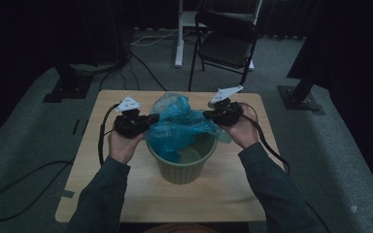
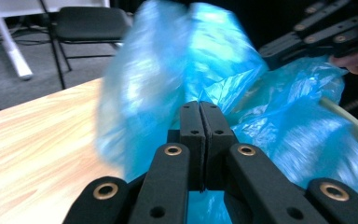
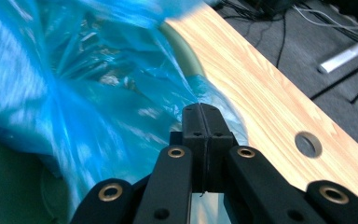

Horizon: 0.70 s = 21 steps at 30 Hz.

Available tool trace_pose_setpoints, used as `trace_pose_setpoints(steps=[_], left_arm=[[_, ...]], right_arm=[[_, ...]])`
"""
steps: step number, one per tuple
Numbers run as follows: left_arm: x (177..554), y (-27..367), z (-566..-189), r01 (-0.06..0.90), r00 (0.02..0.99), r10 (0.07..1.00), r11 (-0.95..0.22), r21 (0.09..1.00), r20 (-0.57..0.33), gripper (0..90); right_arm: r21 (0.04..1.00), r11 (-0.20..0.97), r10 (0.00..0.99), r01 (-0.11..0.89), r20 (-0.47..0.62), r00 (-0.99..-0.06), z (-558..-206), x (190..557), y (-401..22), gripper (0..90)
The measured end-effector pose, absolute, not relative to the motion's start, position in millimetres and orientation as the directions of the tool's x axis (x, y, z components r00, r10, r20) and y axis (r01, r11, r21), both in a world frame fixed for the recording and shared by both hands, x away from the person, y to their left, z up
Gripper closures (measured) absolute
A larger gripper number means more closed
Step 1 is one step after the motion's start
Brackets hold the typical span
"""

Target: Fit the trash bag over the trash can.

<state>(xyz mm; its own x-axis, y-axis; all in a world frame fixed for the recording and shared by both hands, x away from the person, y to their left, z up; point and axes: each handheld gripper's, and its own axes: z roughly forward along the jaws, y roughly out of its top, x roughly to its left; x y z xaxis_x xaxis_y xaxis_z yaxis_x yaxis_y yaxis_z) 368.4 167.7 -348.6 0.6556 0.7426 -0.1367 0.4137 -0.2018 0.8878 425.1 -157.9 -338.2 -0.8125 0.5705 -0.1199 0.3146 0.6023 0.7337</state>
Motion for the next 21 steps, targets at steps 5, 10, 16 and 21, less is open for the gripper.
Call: trace_pose_setpoints(steps=[5, 10, 16, 21], left_arm=[[363, 194, -358, 0.445, 0.577, 0.798, -0.128, 0.886, -0.174, 88.8], [365, 212, -374, 0.494, 0.521, 0.831, -0.109, 0.863, -0.194, 88.5], [372, 230, -390, 0.556, 0.455, 0.858, -0.066, 0.828, -0.238, 87.6], [369, 232, -381, 0.503, 0.507, 0.826, -0.052, 0.863, -0.246, 73.3]], right_arm=[[0.724, 0.579, 0.623, 0.374, -0.098, -0.776, -342, 431, -168, 90.0], [0.703, 0.559, 0.668, 0.440, -0.066, -0.742, -350, 438, -176, 90.0], [0.681, 0.537, 0.698, 0.497, -0.028, -0.716, -358, 445, -183, 90.0], [0.695, 0.533, 0.687, 0.483, -0.023, -0.726, -356, 443, -181, 90.0]])
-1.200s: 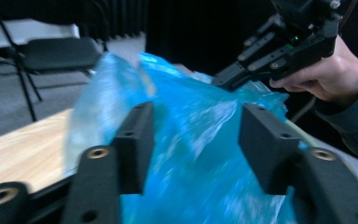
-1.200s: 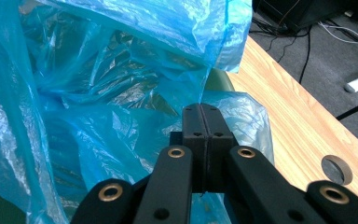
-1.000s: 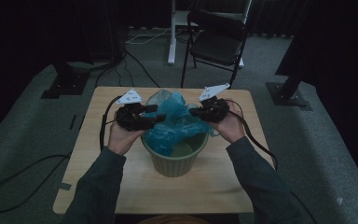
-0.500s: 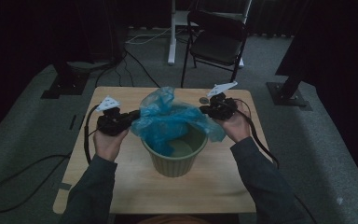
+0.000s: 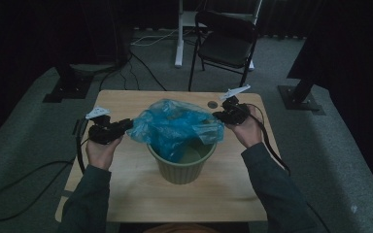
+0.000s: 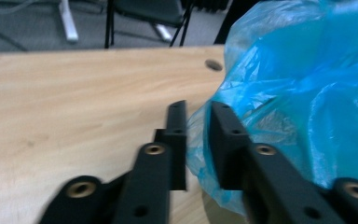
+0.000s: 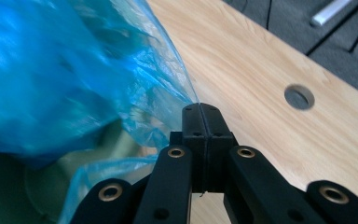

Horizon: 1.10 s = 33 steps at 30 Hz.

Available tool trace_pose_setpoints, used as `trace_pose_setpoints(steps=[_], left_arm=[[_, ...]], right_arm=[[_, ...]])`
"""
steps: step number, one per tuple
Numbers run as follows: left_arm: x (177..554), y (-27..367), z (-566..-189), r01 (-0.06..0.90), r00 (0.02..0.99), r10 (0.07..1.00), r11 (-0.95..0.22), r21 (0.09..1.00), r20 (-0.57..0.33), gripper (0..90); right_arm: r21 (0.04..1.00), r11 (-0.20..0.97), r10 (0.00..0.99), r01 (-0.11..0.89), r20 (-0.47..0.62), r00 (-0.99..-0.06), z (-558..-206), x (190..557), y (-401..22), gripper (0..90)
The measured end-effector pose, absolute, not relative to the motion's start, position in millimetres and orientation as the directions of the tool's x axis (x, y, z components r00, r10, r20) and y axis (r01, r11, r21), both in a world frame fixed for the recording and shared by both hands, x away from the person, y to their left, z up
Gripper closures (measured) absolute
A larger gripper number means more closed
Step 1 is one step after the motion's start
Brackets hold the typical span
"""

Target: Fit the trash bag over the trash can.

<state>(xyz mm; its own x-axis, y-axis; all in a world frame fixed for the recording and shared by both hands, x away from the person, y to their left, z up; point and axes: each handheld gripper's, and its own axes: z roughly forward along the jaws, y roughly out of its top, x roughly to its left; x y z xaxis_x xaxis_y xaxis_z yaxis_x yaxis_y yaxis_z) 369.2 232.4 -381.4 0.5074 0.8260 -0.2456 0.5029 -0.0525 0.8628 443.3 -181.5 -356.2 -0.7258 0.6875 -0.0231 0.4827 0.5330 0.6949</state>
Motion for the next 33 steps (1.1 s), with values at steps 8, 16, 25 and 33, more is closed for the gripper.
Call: trace_pose_setpoints(steps=[8, 16, 25, 33], left_arm=[[366, 218, -354, 0.412, 0.584, 0.788, -0.079, 0.908, -0.196, 59.0], [371, 211, -338, 0.376, 0.601, 0.782, -0.094, 0.922, -0.166, 55.2], [379, 179, -325, 0.305, 0.686, 0.727, -0.241, 0.921, -0.037, 50.3], [386, 148, -308, 0.259, 0.735, 0.678, -0.311, 0.915, 0.022, 43.9]], right_arm=[[0.745, 0.523, 0.655, 0.414, -0.041, -0.754, -344, 437, -175, 79.7], [0.774, 0.510, 0.629, 0.375, -0.037, -0.777, -338, 433, -174, 73.1], [0.774, 0.508, 0.617, 0.377, -0.021, -0.787, -338, 435, -171, 72.3], [0.770, 0.515, 0.611, 0.376, -0.021, -0.792, -339, 436, -169, 72.2]])
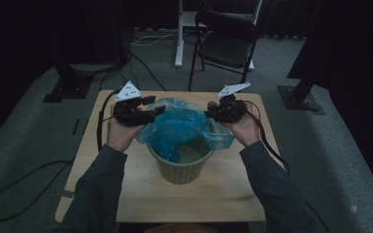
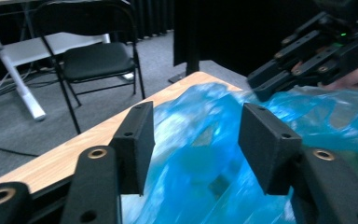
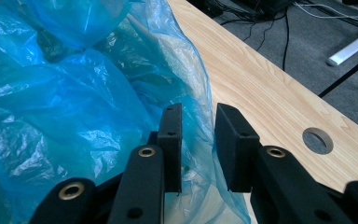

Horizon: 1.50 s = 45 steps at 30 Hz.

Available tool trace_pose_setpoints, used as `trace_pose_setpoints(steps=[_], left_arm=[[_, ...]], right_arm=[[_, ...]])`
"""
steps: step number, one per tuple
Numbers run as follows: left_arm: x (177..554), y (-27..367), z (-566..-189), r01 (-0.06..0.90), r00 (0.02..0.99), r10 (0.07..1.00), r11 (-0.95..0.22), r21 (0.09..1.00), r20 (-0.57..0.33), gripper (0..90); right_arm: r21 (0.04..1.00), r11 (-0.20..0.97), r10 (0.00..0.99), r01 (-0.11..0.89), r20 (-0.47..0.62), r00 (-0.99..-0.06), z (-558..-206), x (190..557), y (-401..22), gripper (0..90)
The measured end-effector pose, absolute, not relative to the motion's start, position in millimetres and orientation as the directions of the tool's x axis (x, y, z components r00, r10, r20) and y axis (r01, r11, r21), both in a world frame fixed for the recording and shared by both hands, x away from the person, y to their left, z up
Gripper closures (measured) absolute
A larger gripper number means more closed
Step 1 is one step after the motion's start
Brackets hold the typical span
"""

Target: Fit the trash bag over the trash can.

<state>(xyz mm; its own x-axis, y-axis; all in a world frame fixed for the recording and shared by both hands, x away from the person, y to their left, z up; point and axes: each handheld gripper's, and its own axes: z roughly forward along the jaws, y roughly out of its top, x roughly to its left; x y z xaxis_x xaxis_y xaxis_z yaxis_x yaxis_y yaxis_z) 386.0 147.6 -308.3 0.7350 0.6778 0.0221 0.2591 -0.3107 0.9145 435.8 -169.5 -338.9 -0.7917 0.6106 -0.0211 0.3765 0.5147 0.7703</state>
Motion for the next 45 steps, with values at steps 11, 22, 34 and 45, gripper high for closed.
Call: trace_pose_setpoints(steps=[11, 22, 34, 45], left_arm=[[406, 94, -319, 0.306, 0.658, 0.713, -0.548, 0.779, 0.243, 49.3], [436, 131, -327, 0.459, 0.501, 0.847, -0.437, 0.774, 0.181, 89.4], [468, 156, -361, 0.584, 0.512, 0.859, -0.352, 0.732, 0.004, 89.4], [459, 167, -401, 0.631, 0.553, 0.813, -0.264, 0.729, -0.183, 88.6]], right_arm=[[0.771, 0.517, 0.601, 0.373, -0.016, -0.799, -340, 435, -167, 71.9], [0.754, 0.542, 0.595, 0.371, -0.032, -0.803, -339, 433, -170, 86.3], [0.708, 0.562, 0.619, 0.429, -0.016, -0.785, -352, 452, -163, 90.0], [0.668, 0.553, 0.607, 0.498, 0.086, -0.790, -381, 455, -180, 90.0]])
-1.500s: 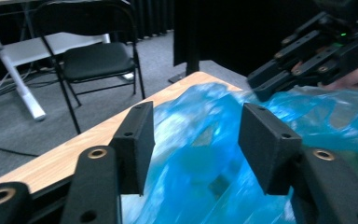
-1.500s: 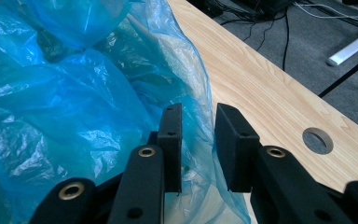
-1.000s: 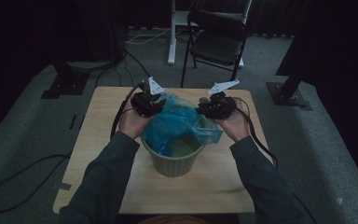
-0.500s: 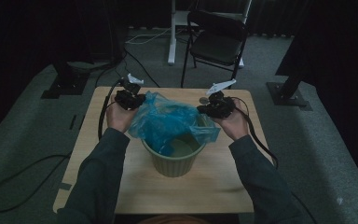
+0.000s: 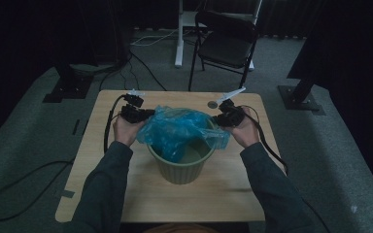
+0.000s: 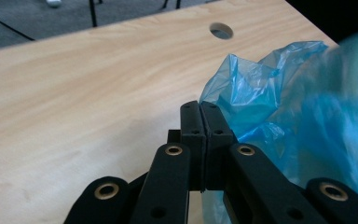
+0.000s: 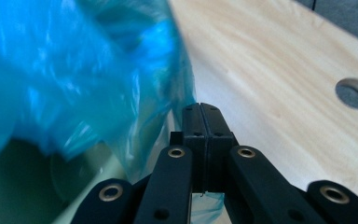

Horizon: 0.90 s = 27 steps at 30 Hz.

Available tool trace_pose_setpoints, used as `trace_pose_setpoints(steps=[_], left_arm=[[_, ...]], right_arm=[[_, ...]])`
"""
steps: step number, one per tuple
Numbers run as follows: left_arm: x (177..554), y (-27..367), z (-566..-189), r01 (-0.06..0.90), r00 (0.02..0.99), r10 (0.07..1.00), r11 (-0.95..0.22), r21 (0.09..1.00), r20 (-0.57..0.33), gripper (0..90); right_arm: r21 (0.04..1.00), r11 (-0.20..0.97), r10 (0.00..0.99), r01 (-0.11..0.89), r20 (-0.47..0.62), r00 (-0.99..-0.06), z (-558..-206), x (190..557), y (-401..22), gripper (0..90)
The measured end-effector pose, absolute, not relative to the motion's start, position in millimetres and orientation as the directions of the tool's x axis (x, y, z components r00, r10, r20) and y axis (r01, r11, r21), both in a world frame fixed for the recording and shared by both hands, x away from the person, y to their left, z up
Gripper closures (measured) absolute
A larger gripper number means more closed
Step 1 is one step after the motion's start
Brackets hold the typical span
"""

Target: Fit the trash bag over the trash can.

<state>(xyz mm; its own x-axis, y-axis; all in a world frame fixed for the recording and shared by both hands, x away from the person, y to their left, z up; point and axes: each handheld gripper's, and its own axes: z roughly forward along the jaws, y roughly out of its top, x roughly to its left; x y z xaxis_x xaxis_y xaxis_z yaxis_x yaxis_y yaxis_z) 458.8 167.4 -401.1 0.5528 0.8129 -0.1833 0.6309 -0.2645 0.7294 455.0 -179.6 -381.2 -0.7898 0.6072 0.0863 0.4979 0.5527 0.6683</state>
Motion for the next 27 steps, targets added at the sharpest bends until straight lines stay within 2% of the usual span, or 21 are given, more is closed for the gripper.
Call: trace_pose_setpoints(steps=[4, 5, 7, 12, 19, 27], left_arm=[[448, 175, -412, 0.644, 0.553, 0.800, -0.234, 0.728, -0.233, 86.8], [446, 178, -413, 0.644, 0.552, 0.797, -0.223, 0.732, -0.244, 86.4], [443, 184, -412, 0.637, 0.551, 0.794, -0.199, 0.745, -0.259, 85.6], [438, 190, -404, 0.616, 0.555, 0.791, -0.184, 0.766, -0.257, 85.2], [433, 185, -399, 0.596, 0.572, 0.787, -0.202, 0.777, -0.233, 85.3], [430, 185, -397, 0.587, 0.577, 0.784, -0.203, 0.784, -0.228, 85.4]], right_arm=[[0.646, 0.577, 0.597, 0.500, 0.084, -0.798, -386, 445, -189, 89.6], [0.648, 0.574, 0.599, 0.501, 0.086, -0.796, -386, 443, -192, 87.5], [0.666, 0.562, 0.603, 0.491, 0.077, -0.794, -383, 440, -198, 77.8], [0.747, 0.498, 0.616, 0.440, 0.052, -0.786, -357, 428, -209, 68.5], [0.816, 0.452, 0.572, 0.361, 0.045, -0.819, -324, 410, -201, 66.0], [0.845, 0.444, 0.465, 0.298, 0.067, -0.883, -304, 393, -171, 61.0]])
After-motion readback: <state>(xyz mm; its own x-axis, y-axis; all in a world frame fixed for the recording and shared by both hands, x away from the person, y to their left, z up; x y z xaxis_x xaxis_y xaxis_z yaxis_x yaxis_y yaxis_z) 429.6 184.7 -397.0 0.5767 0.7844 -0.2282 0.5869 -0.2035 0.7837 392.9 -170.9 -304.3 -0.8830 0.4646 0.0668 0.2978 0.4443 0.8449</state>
